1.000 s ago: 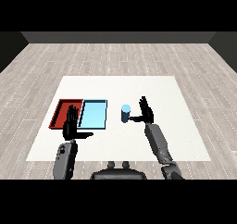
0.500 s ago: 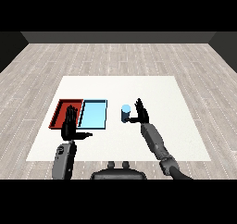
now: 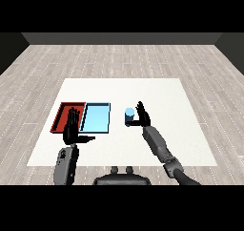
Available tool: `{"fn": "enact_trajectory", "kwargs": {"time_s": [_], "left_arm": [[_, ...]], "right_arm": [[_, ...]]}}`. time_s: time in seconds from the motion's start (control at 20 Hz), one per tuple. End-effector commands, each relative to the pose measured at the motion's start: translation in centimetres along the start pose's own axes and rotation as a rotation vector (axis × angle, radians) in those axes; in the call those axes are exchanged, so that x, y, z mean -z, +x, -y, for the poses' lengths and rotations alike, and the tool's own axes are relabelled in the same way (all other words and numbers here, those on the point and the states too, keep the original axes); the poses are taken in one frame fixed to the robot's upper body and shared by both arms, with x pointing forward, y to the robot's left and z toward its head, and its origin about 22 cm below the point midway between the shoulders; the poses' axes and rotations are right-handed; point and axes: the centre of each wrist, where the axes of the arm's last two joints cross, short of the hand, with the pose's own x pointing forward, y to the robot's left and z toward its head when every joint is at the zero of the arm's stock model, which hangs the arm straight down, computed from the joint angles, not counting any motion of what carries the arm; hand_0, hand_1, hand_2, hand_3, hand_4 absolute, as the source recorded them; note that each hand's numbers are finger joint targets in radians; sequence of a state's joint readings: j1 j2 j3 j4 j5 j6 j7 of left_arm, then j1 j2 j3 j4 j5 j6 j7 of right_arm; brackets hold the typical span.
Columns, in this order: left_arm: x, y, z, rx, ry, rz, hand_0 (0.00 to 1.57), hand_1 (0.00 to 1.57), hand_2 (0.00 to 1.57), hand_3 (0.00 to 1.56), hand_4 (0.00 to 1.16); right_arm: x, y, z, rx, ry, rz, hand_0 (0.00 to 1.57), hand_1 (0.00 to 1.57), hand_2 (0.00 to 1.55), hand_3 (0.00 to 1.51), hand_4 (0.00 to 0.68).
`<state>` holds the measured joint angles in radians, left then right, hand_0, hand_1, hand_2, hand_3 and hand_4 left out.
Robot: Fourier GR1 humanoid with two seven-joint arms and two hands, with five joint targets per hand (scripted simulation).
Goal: Pick the blue can and put it in the blue box
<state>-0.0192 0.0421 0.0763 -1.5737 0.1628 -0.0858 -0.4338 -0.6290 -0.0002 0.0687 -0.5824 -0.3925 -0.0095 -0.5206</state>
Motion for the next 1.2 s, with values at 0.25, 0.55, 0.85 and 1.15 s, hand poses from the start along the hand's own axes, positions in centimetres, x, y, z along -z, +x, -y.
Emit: {"fn": "enact_trajectory", "kwargs": {"time_s": [0.25,0.55,0.85,1.15], "left_arm": [[-1.0,0.8,0.3,0.008,0.014,0.000,0.00,0.00,0.00,0.00,0.00],[-0.3,0.8,-1.5,0.024,0.021,0.015,0.00,0.00,0.00,0.00,0.00],[0.0,-0.7,1.1,0.016,0.016,0.006,0.00,0.00,0.00,0.00,0.00],[-2.2,-0.2,-1.3,-0.001,0.004,-0.002,0.00,0.00,0.00,0.00,0.00]], "right_arm": [[1.4,0.3,0.4,-0.004,0.019,0.001,0.00,0.00,0.00,0.00,0.000],[1.1,-1.0,-0.1,0.014,0.036,-0.031,0.00,0.00,0.00,0.00,0.000],[1.4,-0.5,-1.8,-0.003,0.043,-0.035,0.00,0.00,0.00,0.00,0.000],[0.5,-1.7,-2.1,0.015,0.060,-0.041,0.00,0.00,0.00,0.00,0.000]]}}
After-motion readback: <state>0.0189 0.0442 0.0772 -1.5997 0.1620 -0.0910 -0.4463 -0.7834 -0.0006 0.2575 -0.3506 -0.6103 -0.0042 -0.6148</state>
